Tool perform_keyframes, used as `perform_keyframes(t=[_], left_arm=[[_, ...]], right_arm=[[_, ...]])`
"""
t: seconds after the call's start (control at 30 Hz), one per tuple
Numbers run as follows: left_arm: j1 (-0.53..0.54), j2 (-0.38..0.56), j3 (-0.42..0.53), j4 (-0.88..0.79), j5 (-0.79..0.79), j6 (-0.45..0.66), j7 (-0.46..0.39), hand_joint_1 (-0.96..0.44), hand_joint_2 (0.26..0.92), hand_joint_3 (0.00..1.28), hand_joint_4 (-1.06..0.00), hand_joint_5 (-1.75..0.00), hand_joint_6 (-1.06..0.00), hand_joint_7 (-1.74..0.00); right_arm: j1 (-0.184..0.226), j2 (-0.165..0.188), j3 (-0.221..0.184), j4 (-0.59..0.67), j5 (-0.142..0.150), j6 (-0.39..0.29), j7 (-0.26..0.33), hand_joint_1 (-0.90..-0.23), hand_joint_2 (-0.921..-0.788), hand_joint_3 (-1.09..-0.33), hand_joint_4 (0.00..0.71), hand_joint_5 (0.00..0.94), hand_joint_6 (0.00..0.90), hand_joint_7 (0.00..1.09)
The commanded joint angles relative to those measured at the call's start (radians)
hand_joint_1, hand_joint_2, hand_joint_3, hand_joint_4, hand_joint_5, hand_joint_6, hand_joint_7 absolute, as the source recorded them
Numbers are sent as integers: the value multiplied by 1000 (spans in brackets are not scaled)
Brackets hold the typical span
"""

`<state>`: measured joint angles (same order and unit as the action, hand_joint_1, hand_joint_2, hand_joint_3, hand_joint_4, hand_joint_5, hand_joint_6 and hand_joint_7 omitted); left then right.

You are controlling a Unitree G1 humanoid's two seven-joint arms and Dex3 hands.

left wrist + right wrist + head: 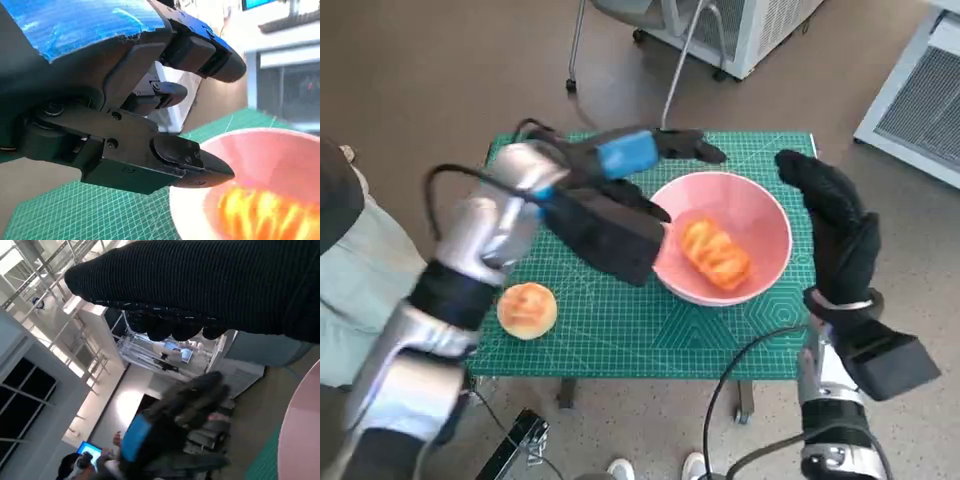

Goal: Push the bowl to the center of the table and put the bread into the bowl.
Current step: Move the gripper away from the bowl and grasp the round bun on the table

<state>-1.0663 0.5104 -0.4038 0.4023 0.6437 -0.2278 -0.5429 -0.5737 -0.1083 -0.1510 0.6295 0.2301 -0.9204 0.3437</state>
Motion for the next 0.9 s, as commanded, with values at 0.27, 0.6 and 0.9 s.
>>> perform_keyframes(t=[0.27, 0.6, 0.9], left_arm=[[254, 234, 240, -426, -160, 110, -179, -65, 859, 0, -370, -30, -330, -714], [438, 442, 337, -633, -164, 333, -409, 5, 817, 0, -347, -3, -366, -322], [630, 515, 433, -737, -212, 427, -450, 24, 799, 0, -279, 0, -395, -151]], right_arm=[[18, 5, 22, -11, -5, 29, 7, -555, -921, -698, 372, 1, 80, 718], [18, 10, 32, -21, 10, 58, 18, -558, -921, -714, 365, 0, 69, 745], [13, 15, 38, -30, 20, 83, 31, -554, -921, -725, 359, 0, 45, 787]])
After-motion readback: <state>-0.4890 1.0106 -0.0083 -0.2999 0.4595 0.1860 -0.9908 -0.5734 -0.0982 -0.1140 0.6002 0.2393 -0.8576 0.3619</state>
